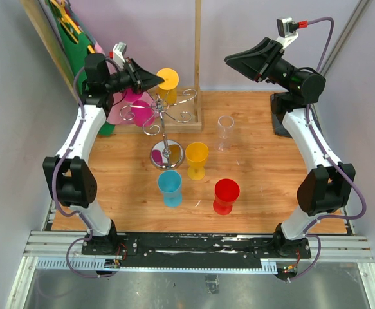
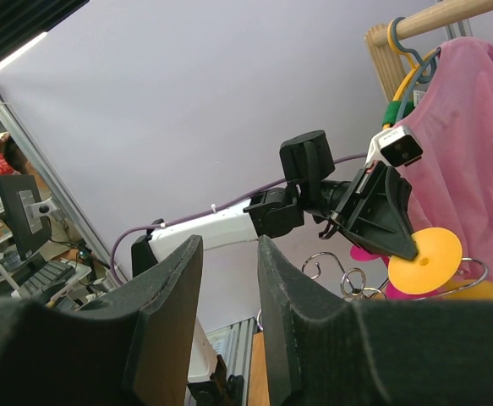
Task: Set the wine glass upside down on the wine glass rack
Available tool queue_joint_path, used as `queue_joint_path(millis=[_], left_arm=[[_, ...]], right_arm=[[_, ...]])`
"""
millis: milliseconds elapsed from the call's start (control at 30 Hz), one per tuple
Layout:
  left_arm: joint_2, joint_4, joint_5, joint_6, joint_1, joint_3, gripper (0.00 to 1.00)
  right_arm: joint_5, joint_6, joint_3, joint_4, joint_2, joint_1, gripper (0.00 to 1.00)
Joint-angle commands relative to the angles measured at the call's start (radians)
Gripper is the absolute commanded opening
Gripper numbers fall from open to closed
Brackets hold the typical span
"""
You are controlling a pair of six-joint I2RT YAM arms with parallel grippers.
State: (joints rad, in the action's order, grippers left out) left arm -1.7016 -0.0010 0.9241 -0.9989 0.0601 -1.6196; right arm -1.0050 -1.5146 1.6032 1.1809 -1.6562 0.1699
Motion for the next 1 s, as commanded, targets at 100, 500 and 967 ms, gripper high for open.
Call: queue_joint_path(millis=[100, 500, 967], left_arm=[[-0.022, 0.124, 0.024, -0.106, 0.006, 0.009, 0.0], [-0.039, 0.143, -0.058, -0.131, 0.006, 0.001, 0.0], [-0.056, 0.144, -0.113, -0.136, 0.006, 0.001, 0.0]], right_arm=[[0.002, -0.001, -0.004, 0.046, 0.004, -0.001, 0.34], [0.001, 0.007, -0.015, 0.04, 0.012, -0.001, 0.34], [-0.002, 0.011, -0.02, 0.036, 0.013, -0.001, 0.34]])
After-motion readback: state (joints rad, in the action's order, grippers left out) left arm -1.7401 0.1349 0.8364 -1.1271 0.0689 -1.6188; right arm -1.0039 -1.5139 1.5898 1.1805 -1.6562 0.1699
